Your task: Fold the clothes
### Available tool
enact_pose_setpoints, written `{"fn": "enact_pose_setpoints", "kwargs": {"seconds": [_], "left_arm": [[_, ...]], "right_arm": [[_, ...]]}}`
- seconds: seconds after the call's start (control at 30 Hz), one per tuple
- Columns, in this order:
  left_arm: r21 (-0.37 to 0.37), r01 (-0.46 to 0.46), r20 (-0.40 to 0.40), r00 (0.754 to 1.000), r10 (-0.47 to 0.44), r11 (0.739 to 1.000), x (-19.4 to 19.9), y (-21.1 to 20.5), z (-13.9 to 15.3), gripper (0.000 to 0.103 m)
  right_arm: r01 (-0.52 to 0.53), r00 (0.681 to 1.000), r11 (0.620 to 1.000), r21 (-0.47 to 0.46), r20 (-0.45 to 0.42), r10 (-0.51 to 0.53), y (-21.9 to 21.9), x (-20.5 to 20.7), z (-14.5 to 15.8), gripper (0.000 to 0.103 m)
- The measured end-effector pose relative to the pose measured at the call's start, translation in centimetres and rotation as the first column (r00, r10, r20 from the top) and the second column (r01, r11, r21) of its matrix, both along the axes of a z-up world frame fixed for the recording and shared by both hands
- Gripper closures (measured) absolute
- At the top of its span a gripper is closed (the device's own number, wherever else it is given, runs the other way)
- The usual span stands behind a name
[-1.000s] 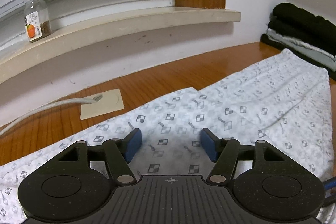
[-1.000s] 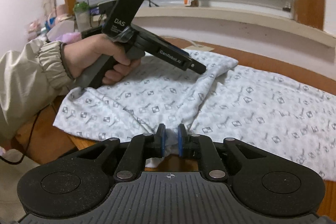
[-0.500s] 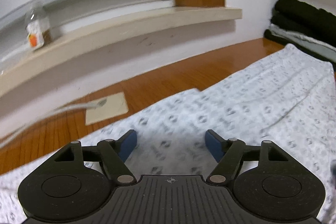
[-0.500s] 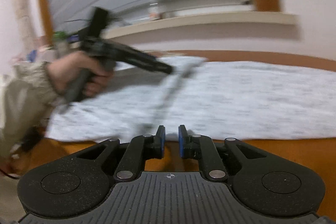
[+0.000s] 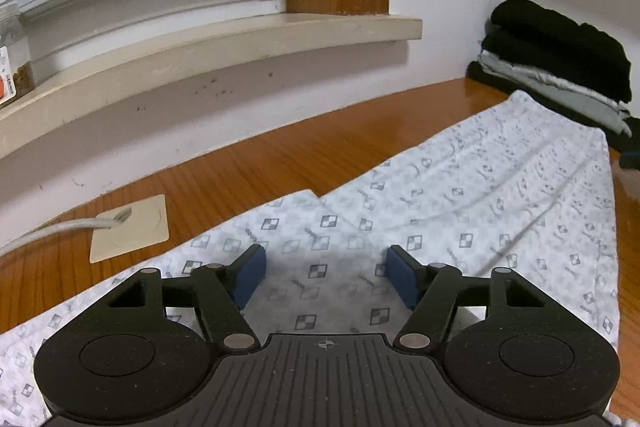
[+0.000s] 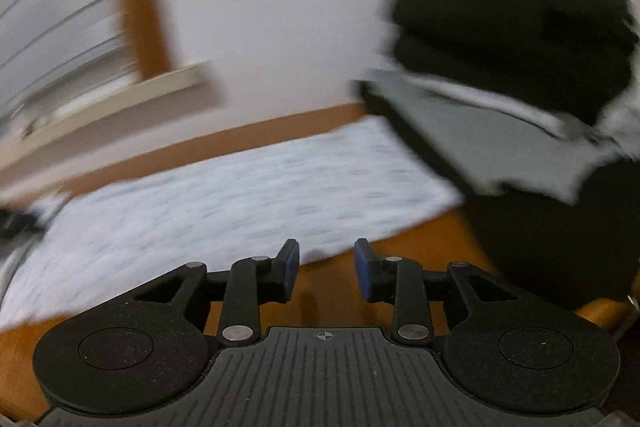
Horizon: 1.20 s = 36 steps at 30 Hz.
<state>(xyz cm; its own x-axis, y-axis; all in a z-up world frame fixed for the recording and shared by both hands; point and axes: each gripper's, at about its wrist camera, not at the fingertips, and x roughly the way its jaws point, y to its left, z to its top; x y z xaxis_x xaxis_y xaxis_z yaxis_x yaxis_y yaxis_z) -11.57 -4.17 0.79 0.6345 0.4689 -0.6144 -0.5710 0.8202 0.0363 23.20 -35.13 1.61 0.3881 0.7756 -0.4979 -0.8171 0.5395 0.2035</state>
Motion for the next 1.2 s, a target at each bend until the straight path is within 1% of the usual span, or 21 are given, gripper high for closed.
{"fn": "enact_pose_setpoints", "kwargs": {"seconds": [0.1,0.23,0.3,0.43,0.47,0.5,0.53,0.6,0.67,0.77,0.83,0.9,0.93,1.0,1.03,1.1,1.13,1.2], "left_arm": [[0.006,0.001,-0.01,1.0,-0.001,1.0,0.2,-0.1,0.1,0.03],[0.001,0.001,-0.008,1.0,-0.001,1.0,0.1,0.0,0.1,0.03],[0.001,0.0,-0.008,1.0,0.0,1.0,0.1,0.0,0.1,0.03],[0.0,-0.001,-0.009,1.0,0.001,1.0,0.1,0.0,0.2,0.03],[0.0,-0.002,-0.01,1.0,0.002,1.0,0.1,0.0,0.2,0.03],[-0.001,-0.003,-0.01,1.0,0.003,1.0,0.1,0.0,0.2,0.03],[-0.001,-0.003,-0.01,1.0,0.003,1.0,0.1,0.0,0.2,0.029],[0.0,-0.004,-0.01,1.0,0.004,1.0,0.1,-0.1,0.2,0.029],[0.0,-0.004,-0.011,1.0,0.004,1.0,0.1,-0.1,0.2,0.029],[0.001,-0.005,-0.012,1.0,0.005,1.0,0.2,-0.1,0.2,0.029],[0.001,-0.006,-0.012,1.0,0.006,1.0,0.2,-0.1,0.2,0.029],[0.001,-0.006,-0.012,1.0,0.006,1.0,0.2,-0.1,0.2,0.028],[0.001,-0.006,-0.013,1.0,0.006,1.0,0.2,-0.1,0.2,0.028],[0.002,-0.006,-0.013,1.0,0.006,1.0,0.2,-0.1,0.2,0.028],[0.002,-0.007,-0.013,1.0,0.007,1.0,0.2,-0.1,0.2,0.028],[0.003,-0.008,-0.014,1.0,0.008,1.0,0.2,-0.1,0.2,0.027],[0.003,-0.009,-0.015,1.0,0.009,1.0,0.2,-0.1,0.2,0.027],[0.004,-0.011,-0.015,1.0,0.011,1.0,0.2,-0.1,0.2,0.027]], "right_arm": [[0.097,0.994,0.995,0.019,-0.06,-0.096,-0.5,2.7,-0.6,0.07],[0.136,0.983,0.99,0.05,-0.131,-0.128,0.0,4.4,-0.8,0.07],[0.147,0.982,0.988,0.046,-0.128,-0.14,0.7,4.5,-0.9,0.07],[0.186,0.976,0.983,0.004,-0.114,-0.185,2.0,4.5,-0.5,0.07],[0.193,0.975,0.981,-0.006,-0.111,-0.192,2.3,4.4,-0.3,0.071],[0.196,0.975,0.981,-0.013,-0.108,-0.196,2.7,4.4,-0.3,0.082],[0.199,0.974,0.98,-0.019,-0.105,-0.2,3.0,4.4,-0.3,0.089],[0.194,0.974,0.981,0.004,-0.121,-0.192,3.3,4.5,-0.3,0.091],[0.174,0.979,0.984,0.04,-0.113,-0.168,4.0,4.0,0.5,0.093],[0.089,0.995,0.99,0.107,-0.051,-0.084,5.8,1.5,2.8,0.093],[-0.034,0.999,0.994,0.104,-0.025,0.037,6.9,-2.2,3.3,0.093],[-0.158,0.987,0.983,0.096,0.0,0.159,7.9,-5.9,3.7,0.093],[-0.219,0.976,0.971,0.091,0.013,0.219,8.4,-7.8,3.9,0.093],[-0.339,0.941,0.938,0.079,0.036,0.337,9.4,-11.5,4.3,0.093],[-0.396,0.918,0.915,0.072,0.047,0.394,10.0,-13.3,4.5,0.093],[-0.507,0.861,0.86,0.055,0.068,0.504,11.0,-17.1,4.9,0.093],[-0.54,0.841,0.841,0.029,0.065,0.537,10.9,-18.6,3.9,0.093],[-0.569,0.821,0.822,-0.012,0.053,0.569,10.6,-20.3,2.2,0.093]]}}
